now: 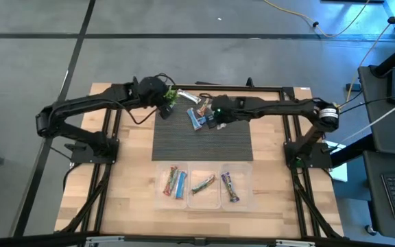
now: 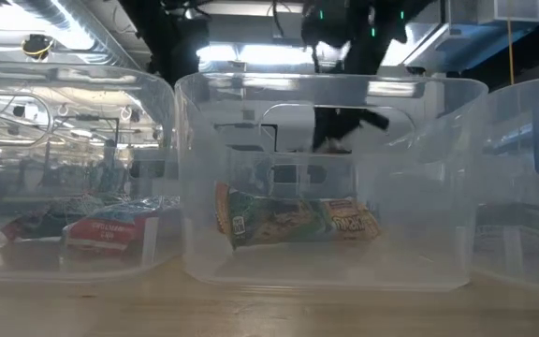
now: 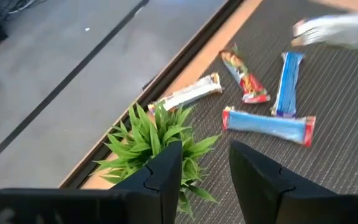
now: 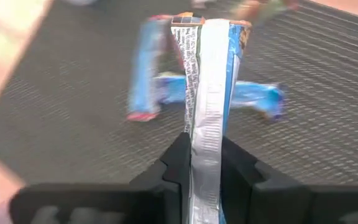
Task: Pick and place Granola Bars by type
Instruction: Put the yellow granola bar into the middle transparent bin
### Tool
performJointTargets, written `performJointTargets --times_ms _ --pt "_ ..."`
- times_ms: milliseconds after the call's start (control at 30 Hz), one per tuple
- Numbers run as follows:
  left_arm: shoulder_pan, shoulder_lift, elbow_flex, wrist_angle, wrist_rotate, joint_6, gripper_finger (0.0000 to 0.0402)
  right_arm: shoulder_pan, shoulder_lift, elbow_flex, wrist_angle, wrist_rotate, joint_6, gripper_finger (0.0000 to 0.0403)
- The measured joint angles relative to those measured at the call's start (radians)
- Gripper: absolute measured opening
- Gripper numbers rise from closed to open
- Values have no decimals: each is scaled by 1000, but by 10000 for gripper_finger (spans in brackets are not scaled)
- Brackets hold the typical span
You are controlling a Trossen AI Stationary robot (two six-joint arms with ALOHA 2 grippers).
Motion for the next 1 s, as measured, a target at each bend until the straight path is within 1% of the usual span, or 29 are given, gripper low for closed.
performJointTargets --times_ms 167,300,367,433,633,767,867,1000 --pt "0 38 0 -5 0 7 123 140 0 117 -70 -1 5 73" --pt "0 51 0 -5 1 6 125 265 0 148 -68 -1 7 64" --pt "0 51 0 -5 1 6 126 323 0 151 -55 -1 14 62" --pt "0 51 0 -5 1 5 127 378 0 139 -32 -1 56 64" --pt "-2 51 0 -5 2 -15 124 518 10 101 -4 0 299 74" --pt "-2 51 0 -6 6 -26 124 602 60 96 47 42 331 65" --pt "-2 51 0 -6 9 -49 126 643 107 96 93 68 356 63" --pt "-4 51 0 -5 31 -72 127 663 153 96 114 78 422 70"
